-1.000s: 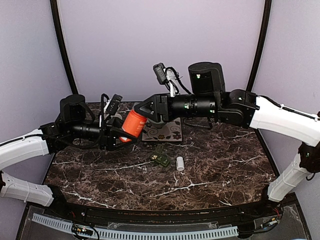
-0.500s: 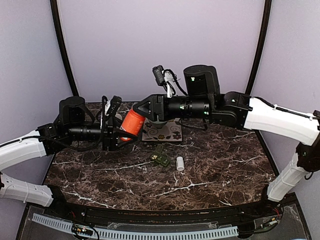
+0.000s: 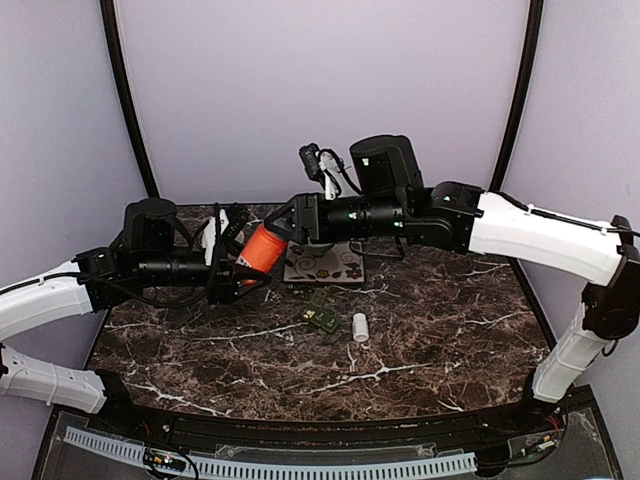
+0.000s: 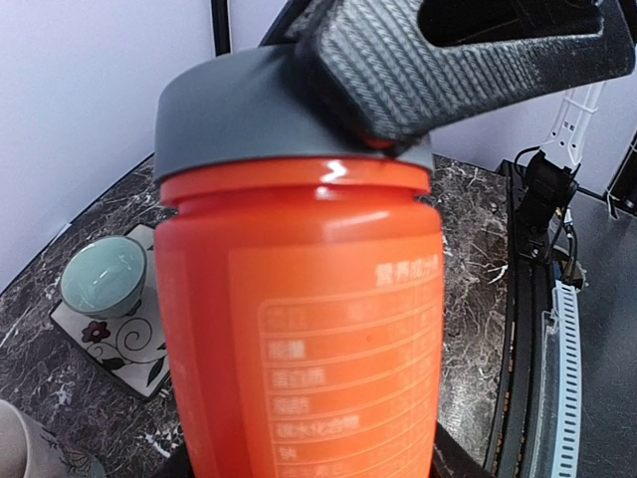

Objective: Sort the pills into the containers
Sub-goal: Screw the lid of the pill bottle onto the pill bottle.

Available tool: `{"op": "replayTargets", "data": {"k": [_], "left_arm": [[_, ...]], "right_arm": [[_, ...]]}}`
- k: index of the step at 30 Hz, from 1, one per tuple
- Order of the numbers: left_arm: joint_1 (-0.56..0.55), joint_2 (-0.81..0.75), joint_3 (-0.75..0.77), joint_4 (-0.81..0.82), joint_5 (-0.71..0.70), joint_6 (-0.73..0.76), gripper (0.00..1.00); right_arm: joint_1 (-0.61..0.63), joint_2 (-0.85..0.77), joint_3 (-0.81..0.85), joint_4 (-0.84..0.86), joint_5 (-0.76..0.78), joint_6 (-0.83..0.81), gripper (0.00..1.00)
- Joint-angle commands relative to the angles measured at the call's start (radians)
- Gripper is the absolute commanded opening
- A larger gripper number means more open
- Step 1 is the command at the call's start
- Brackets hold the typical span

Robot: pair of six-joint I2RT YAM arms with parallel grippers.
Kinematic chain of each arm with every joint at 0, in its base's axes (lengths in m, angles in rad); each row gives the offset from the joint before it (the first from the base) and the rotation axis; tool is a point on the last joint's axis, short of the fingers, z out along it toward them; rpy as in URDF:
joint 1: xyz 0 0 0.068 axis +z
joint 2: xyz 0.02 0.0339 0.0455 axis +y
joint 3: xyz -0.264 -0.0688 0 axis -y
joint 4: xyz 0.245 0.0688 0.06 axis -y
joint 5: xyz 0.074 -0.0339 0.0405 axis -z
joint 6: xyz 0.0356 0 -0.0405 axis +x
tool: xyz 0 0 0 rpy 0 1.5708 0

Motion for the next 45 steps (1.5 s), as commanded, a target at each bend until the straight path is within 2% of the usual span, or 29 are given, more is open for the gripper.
{"op": "replayTargets", "data": {"k": [1,7,15,24,30,37,45], "left_arm": [[-0.028,-0.067,0.073,0.409,-0.113,0.028,0.0],[-0.076,-0.067,0.045,0.487,-0.229,0.052,0.0],[-0.082,-0.075,0.014,0.508,-0.238,0.032,0.0],[-0.082,-0.085,-0.018,0.516,-0.269,0.009,0.0],[-0.082,-0.094,-0.033,0.527,-0.292,-0.007,0.0],[-0.082,-0.099,-0.042,0.529,-0.298,-0.018,0.0],[-0.082,-0.098,-0.041,0.501,-0.291,-0.02,0.0]], "right_arm": [[0.047,0.108,-0.033,-0.216,-0.155,0.047,0.0],[0.045,0.15,0.009,-0.223,-0.132,0.09,0.0],[0.045,0.143,0.038,-0.242,-0.054,0.081,0.0],[0.045,0.069,0.013,-0.208,0.014,0.051,0.4],[0.045,0.024,-0.01,-0.195,0.044,0.043,0.56],[0.045,-0.008,-0.041,-0.176,0.061,0.037,0.66],[0.048,-0.086,-0.086,-0.155,0.111,0.013,0.66]]}}
